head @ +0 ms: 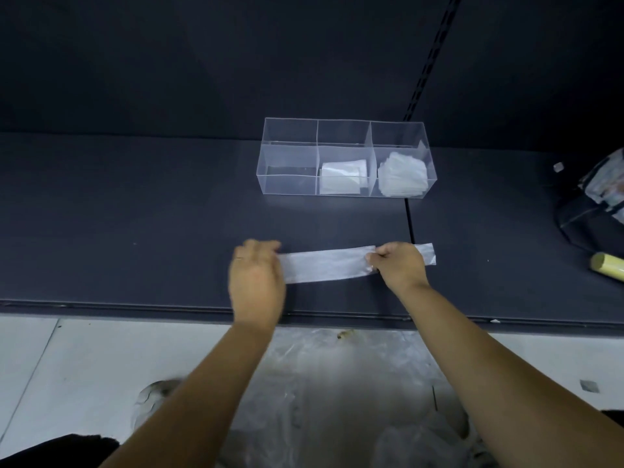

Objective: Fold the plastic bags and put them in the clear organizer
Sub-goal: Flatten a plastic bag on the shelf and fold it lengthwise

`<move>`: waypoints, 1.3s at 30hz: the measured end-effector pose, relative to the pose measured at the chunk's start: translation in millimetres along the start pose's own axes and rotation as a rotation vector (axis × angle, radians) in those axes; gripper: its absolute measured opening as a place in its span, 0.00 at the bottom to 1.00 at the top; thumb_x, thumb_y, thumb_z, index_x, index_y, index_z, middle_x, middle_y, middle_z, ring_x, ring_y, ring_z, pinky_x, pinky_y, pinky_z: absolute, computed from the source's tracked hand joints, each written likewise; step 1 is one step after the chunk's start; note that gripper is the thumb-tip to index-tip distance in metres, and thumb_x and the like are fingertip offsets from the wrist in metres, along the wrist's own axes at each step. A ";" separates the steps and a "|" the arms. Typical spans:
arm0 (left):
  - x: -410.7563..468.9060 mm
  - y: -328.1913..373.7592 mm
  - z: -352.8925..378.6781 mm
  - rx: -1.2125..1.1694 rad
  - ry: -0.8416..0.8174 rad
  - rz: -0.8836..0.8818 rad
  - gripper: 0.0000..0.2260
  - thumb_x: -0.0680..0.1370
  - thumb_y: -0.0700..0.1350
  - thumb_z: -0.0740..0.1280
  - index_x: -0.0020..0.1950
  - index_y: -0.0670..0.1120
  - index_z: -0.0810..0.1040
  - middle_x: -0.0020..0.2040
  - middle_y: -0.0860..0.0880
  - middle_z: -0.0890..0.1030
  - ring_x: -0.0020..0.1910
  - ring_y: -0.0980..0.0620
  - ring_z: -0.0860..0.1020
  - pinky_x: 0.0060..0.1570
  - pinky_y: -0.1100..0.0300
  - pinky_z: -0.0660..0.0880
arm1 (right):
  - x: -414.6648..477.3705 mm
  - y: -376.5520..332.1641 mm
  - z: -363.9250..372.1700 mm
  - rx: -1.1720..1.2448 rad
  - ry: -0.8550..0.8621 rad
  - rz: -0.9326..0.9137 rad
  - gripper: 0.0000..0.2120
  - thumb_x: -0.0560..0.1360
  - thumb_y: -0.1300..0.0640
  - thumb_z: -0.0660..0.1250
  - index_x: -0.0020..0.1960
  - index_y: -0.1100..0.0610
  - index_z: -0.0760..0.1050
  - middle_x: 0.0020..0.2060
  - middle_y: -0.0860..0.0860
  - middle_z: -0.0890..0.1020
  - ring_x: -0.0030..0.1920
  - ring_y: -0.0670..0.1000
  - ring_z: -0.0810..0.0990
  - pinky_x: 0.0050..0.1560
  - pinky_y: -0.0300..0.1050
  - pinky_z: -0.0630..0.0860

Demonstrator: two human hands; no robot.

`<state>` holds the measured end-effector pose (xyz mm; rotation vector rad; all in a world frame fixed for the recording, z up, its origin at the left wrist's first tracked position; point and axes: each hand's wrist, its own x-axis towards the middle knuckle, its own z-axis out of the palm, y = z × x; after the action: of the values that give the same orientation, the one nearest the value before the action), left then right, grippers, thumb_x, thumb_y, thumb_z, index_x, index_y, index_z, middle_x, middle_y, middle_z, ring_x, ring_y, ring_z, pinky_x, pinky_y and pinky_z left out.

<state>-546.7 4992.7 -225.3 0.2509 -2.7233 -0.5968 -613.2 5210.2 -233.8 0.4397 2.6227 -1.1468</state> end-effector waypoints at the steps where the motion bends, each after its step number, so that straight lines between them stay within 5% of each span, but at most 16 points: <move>1: -9.2 10.9 7.9 -0.007 -0.093 0.113 0.14 0.77 0.37 0.59 0.60 0.39 0.79 0.57 0.37 0.79 0.55 0.37 0.77 0.58 0.46 0.73 | 0.4 0.1 0.1 -0.006 0.000 0.005 0.07 0.74 0.58 0.70 0.37 0.55 0.78 0.41 0.56 0.84 0.46 0.56 0.82 0.45 0.44 0.75; 3: -26.0 23.3 22.5 0.056 -0.377 0.144 0.21 0.83 0.48 0.52 0.75 0.41 0.63 0.75 0.42 0.64 0.75 0.42 0.61 0.74 0.48 0.55 | -0.7 -0.2 -0.2 -0.015 -0.016 0.017 0.06 0.74 0.58 0.69 0.40 0.58 0.80 0.41 0.56 0.84 0.47 0.56 0.81 0.45 0.44 0.75; 5: -37.6 17.9 35.8 0.216 -0.505 0.098 0.28 0.82 0.58 0.43 0.79 0.46 0.44 0.79 0.48 0.45 0.78 0.48 0.43 0.76 0.50 0.40 | -4.5 -2.4 1.7 -0.080 0.011 0.023 0.06 0.75 0.58 0.67 0.47 0.59 0.80 0.43 0.55 0.83 0.51 0.57 0.80 0.46 0.43 0.72; 7: -45.3 10.6 42.3 0.328 -0.524 0.115 0.30 0.80 0.61 0.39 0.77 0.47 0.35 0.79 0.48 0.38 0.77 0.48 0.37 0.75 0.49 0.36 | -17.7 -7.4 8.4 -0.298 0.203 -0.095 0.12 0.75 0.59 0.66 0.58 0.57 0.77 0.52 0.54 0.80 0.57 0.57 0.76 0.54 0.47 0.68; 9: -46.0 7.8 45.0 0.367 -0.531 0.133 0.30 0.79 0.60 0.36 0.75 0.47 0.31 0.78 0.48 0.35 0.76 0.46 0.34 0.74 0.47 0.35 | -36.9 -13.4 22.7 -0.305 0.272 -0.429 0.19 0.75 0.61 0.65 0.66 0.55 0.73 0.61 0.54 0.76 0.64 0.55 0.71 0.65 0.49 0.64; 11: -45.1 7.1 46.1 0.395 -0.559 0.138 0.29 0.78 0.59 0.33 0.73 0.47 0.27 0.76 0.47 0.31 0.74 0.45 0.30 0.73 0.46 0.34 | -55.1 -14.2 41.8 -0.267 -0.023 -0.688 0.22 0.79 0.60 0.60 0.72 0.56 0.66 0.71 0.53 0.69 0.72 0.52 0.64 0.74 0.47 0.56; 14: -45.1 5.9 45.8 0.387 -0.570 0.143 0.29 0.79 0.58 0.36 0.73 0.48 0.26 0.76 0.46 0.30 0.74 0.43 0.30 0.72 0.43 0.34 | -57.8 11.0 55.4 -0.494 -0.259 -0.741 0.26 0.83 0.46 0.45 0.78 0.55 0.49 0.78 0.49 0.50 0.77 0.44 0.41 0.77 0.46 0.39; 19: -45.9 6.9 45.4 0.362 -0.532 0.133 0.29 0.80 0.61 0.39 0.74 0.51 0.31 0.78 0.48 0.36 0.76 0.40 0.37 0.73 0.40 0.37 | -20.1 56.2 15.2 -0.750 -0.127 -0.635 0.36 0.77 0.35 0.38 0.78 0.55 0.38 0.75 0.46 0.36 0.75 0.46 0.32 0.74 0.45 0.30; 23: -44.8 6.8 46.3 0.363 -0.519 0.134 0.28 0.80 0.63 0.36 0.75 0.52 0.34 0.79 0.48 0.40 0.76 0.39 0.38 0.73 0.39 0.39 | 2.9 79.5 -22.5 -0.759 -0.035 -0.520 0.33 0.81 0.40 0.47 0.78 0.55 0.42 0.76 0.47 0.40 0.77 0.48 0.38 0.72 0.43 0.31; 26: -45.0 7.0 45.8 0.383 -0.534 0.141 0.30 0.75 0.63 0.28 0.74 0.52 0.32 0.78 0.48 0.39 0.76 0.39 0.37 0.73 0.40 0.37 | 17.7 79.8 -45.3 -0.470 0.031 -0.413 0.24 0.82 0.50 0.54 0.76 0.56 0.59 0.77 0.51 0.58 0.76 0.52 0.54 0.74 0.46 0.46; 29: -43.9 6.7 46.3 0.390 -0.547 0.135 0.29 0.75 0.64 0.27 0.74 0.52 0.29 0.78 0.48 0.37 0.76 0.40 0.35 0.73 0.40 0.38 | 32.2 73.3 -62.4 -0.331 0.150 -0.299 0.18 0.78 0.56 0.65 0.67 0.57 0.73 0.65 0.53 0.71 0.65 0.56 0.67 0.64 0.49 0.61; 35: -44.2 8.6 44.7 0.426 -0.564 0.140 0.32 0.70 0.62 0.21 0.72 0.52 0.25 0.78 0.48 0.34 0.75 0.40 0.34 0.74 0.40 0.39 | 36.8 64.9 -68.8 -0.299 0.116 -0.274 0.01 0.75 0.59 0.69 0.46 0.56 0.79 0.48 0.51 0.74 0.53 0.53 0.72 0.58 0.46 0.66; 39: -42.9 6.4 43.5 0.416 -0.572 0.162 0.34 0.69 0.63 0.18 0.73 0.52 0.28 0.78 0.48 0.36 0.76 0.40 0.36 0.73 0.41 0.37 | 34.7 62.0 -72.4 -0.265 0.050 -0.236 0.06 0.77 0.61 0.65 0.42 0.57 0.77 0.45 0.50 0.73 0.47 0.51 0.72 0.51 0.43 0.68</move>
<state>-523.4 5025.0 -272.2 -0.0584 -3.3617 -0.0425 -629.9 5310.1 -239.2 0.1098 2.8755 -0.8379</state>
